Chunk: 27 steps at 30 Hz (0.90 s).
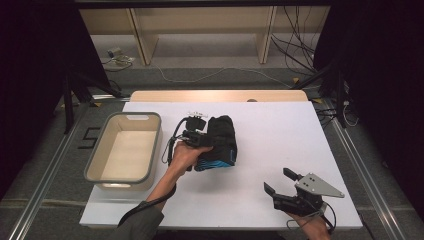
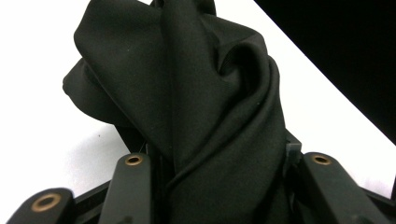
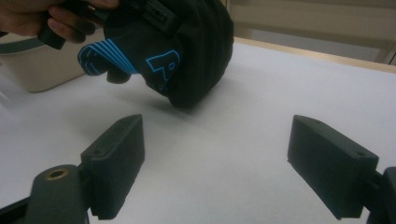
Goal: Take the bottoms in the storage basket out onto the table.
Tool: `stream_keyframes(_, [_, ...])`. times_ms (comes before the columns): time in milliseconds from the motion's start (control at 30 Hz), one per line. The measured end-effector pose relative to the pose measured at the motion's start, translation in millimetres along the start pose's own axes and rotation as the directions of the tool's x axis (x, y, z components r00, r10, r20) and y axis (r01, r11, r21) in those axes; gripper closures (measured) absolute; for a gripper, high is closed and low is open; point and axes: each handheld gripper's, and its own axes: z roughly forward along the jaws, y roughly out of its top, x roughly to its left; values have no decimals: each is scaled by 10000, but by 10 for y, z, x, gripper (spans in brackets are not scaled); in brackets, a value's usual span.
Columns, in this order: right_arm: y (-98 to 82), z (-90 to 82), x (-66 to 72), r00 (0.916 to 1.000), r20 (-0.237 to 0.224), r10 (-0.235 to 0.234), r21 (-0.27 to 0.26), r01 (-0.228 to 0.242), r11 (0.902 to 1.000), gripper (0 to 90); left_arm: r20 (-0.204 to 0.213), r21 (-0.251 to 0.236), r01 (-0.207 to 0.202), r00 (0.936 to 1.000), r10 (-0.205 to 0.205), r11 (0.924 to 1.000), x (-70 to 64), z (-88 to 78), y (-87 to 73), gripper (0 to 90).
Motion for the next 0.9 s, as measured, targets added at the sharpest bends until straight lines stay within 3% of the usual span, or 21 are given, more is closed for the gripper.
stream_keyframes(400, [0, 0, 0, 10000, 0, 9, 3, -9, 10000, 199, -108, 195, 76, 9999, -74, 9998, 10, 68, -36, 528])
stream_keyframes(900, [0, 0, 4, 10000, -20, -8, 20, 8, 10000, 200, -234, 895, -32, 9997, 53, 9960, 25, 147, -73, 457])
